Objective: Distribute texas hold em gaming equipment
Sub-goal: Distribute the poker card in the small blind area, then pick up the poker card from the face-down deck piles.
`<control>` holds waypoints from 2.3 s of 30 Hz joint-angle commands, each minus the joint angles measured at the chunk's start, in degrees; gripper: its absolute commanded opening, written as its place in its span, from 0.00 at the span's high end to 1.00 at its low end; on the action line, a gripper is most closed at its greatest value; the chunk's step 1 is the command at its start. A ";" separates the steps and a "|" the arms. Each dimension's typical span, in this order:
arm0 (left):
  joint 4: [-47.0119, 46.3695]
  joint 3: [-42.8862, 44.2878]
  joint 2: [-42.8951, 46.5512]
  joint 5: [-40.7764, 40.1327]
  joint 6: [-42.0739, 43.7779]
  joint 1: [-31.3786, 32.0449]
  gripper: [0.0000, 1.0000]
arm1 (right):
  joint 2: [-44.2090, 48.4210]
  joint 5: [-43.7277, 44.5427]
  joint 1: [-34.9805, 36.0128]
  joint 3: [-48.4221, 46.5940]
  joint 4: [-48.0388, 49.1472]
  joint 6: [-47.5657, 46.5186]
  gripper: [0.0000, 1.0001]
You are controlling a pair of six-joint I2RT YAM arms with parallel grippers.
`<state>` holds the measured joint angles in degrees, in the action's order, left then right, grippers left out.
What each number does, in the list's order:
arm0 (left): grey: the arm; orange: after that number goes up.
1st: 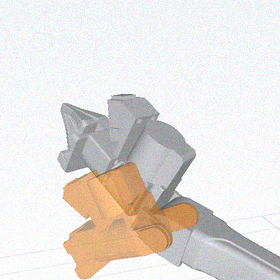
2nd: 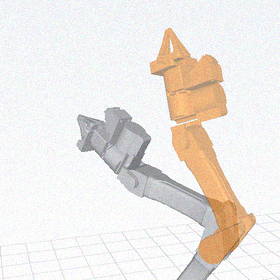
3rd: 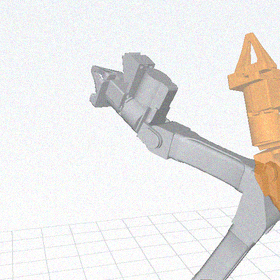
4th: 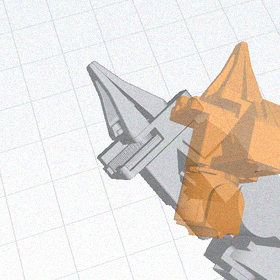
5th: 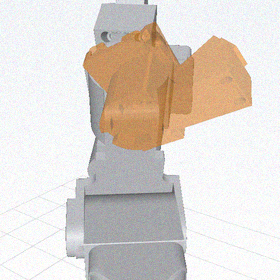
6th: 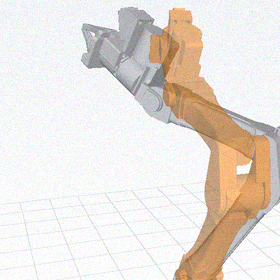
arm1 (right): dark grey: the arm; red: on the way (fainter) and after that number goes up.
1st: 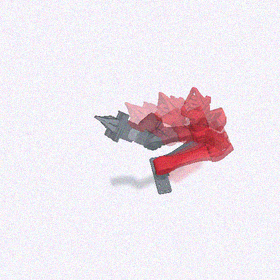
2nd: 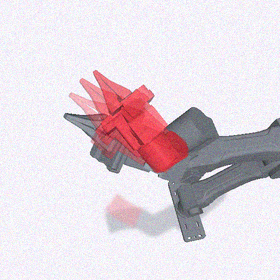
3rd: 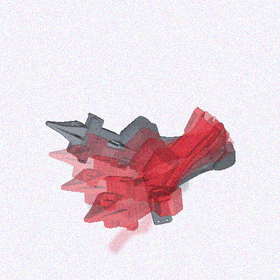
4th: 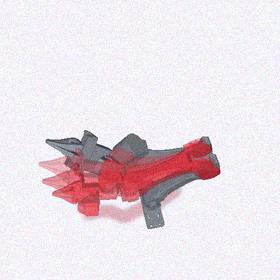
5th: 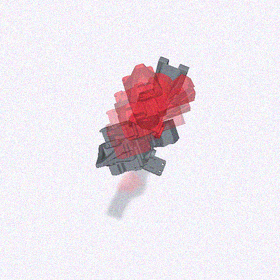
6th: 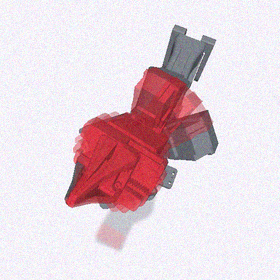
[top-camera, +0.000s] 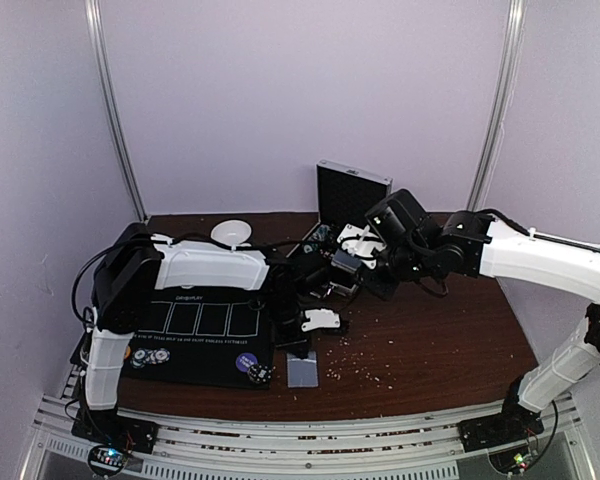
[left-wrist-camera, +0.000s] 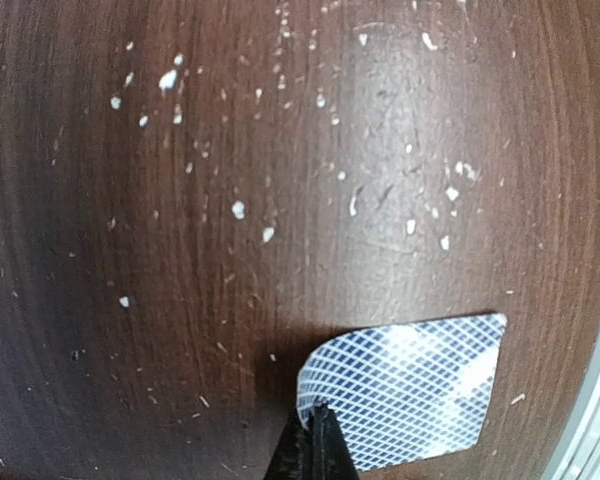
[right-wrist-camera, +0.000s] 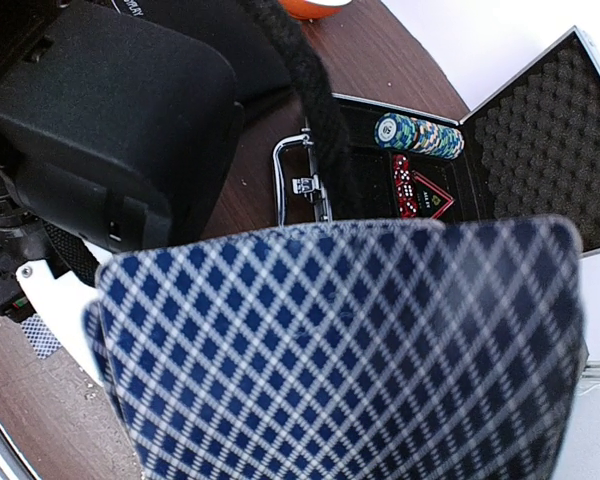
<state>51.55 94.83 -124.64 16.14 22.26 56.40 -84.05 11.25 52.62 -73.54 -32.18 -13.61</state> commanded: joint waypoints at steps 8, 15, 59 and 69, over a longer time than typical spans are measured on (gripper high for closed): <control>-0.75 1.48 0.28 -5.14 1.73 0.53 0.93 | 0.96 0.44 -0.14 -0.99 -0.05 0.29 0.59; -1.31 1.65 3.05 -5.69 0.88 0.64 0.69 | 1.33 0.27 -0.15 -1.24 -0.19 0.41 0.59; -43.03 -18.31 30.51 31.67 -46.19 -20.42 0.13 | -10.57 -6.98 5.42 -11.76 6.44 -0.96 0.59; -42.76 -18.80 30.58 31.27 -45.46 -20.45 0.17 | -13.07 -8.01 6.01 -13.67 6.88 -1.69 0.59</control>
<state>11.35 76.51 -94.59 46.17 -23.51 35.64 -96.66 4.23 58.15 -85.08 -27.35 -14.68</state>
